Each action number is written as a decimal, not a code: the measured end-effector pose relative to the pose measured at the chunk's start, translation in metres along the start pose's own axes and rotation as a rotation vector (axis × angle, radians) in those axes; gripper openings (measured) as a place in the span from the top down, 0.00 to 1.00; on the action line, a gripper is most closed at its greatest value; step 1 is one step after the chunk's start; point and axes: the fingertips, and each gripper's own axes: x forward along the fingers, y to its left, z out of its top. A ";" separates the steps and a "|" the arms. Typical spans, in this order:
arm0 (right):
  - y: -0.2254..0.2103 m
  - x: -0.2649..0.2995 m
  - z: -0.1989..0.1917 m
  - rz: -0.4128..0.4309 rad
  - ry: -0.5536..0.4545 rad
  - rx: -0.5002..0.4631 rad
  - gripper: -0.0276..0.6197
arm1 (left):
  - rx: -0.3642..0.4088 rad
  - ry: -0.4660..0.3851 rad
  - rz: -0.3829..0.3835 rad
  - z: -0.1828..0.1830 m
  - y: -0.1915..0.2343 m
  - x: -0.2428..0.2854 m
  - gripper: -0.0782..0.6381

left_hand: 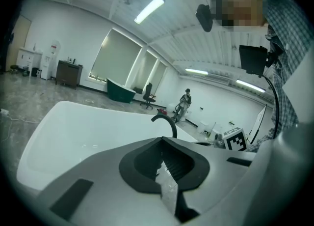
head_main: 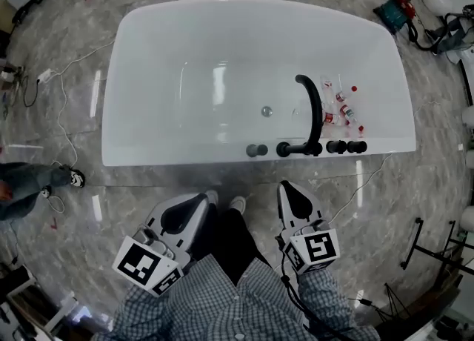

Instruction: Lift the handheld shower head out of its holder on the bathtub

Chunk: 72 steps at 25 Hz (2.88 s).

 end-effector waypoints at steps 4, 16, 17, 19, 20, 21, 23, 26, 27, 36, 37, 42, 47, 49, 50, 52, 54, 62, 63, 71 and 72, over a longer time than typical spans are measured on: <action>-0.015 0.023 -0.027 -0.003 0.034 -0.031 0.93 | 0.072 0.021 0.000 -0.017 0.013 0.025 0.88; -0.024 0.093 -0.099 0.003 0.119 -0.034 0.93 | 0.095 0.101 -0.071 -0.079 0.049 0.062 0.88; -0.024 0.099 -0.104 0.002 0.123 -0.031 0.93 | 0.077 0.102 -0.072 -0.083 0.053 0.064 0.88; -0.028 0.109 -0.117 -0.001 0.134 -0.028 0.93 | 0.047 0.102 -0.069 -0.089 0.060 0.067 0.88; -0.031 0.113 -0.123 -0.004 0.141 -0.031 0.93 | 0.036 0.104 -0.066 -0.092 0.064 0.068 0.88; -0.034 0.117 -0.130 -0.007 0.146 -0.035 0.93 | 0.025 0.104 -0.063 -0.095 0.068 0.070 0.88; -0.038 0.125 -0.142 -0.012 0.151 -0.041 0.92 | 0.007 0.095 -0.055 -0.098 0.077 0.073 0.88; -0.040 0.139 -0.155 -0.011 0.160 -0.030 0.82 | -0.009 0.088 -0.042 -0.101 0.089 0.075 0.88; -0.041 0.143 -0.159 -0.013 0.165 -0.027 0.80 | -0.009 0.091 -0.039 -0.103 0.092 0.076 0.88; -0.057 0.184 -0.192 -0.022 0.183 -0.068 0.74 | -0.010 0.153 -0.045 -0.135 0.107 0.089 0.88; -0.057 0.187 -0.195 -0.019 0.183 -0.075 0.74 | -0.014 0.156 -0.044 -0.138 0.109 0.091 0.88; -0.060 0.203 -0.200 -0.010 0.174 -0.094 0.72 | -0.028 0.157 -0.041 -0.144 0.115 0.097 0.88; -0.061 0.217 -0.200 0.005 0.169 -0.105 0.72 | -0.033 0.170 -0.036 -0.147 0.122 0.102 0.88; -0.060 0.224 -0.199 0.013 0.167 -0.114 0.72 | -0.033 0.173 -0.034 -0.148 0.125 0.104 0.88; -0.060 0.226 -0.199 0.014 0.167 -0.120 0.72 | -0.036 0.172 -0.032 -0.148 0.126 0.105 0.88; -0.060 0.230 -0.199 0.009 0.168 -0.139 0.72 | -0.042 0.173 -0.029 -0.148 0.127 0.106 0.88; -0.061 0.231 -0.198 0.004 0.170 -0.156 0.74 | -0.046 0.176 -0.026 -0.148 0.129 0.107 0.88; -0.058 0.227 -0.194 -0.007 0.165 -0.177 0.75 | -0.051 0.173 -0.020 -0.148 0.131 0.102 0.88; -0.058 0.226 -0.192 -0.008 0.162 -0.176 0.75 | -0.050 0.172 -0.019 -0.147 0.131 0.101 0.88; -0.056 0.212 -0.167 -0.024 0.151 -0.179 0.75 | -0.030 0.148 -0.028 -0.126 0.122 0.096 0.88; -0.055 0.210 -0.163 -0.024 0.149 -0.177 0.75 | -0.024 0.143 -0.028 -0.123 0.121 0.096 0.88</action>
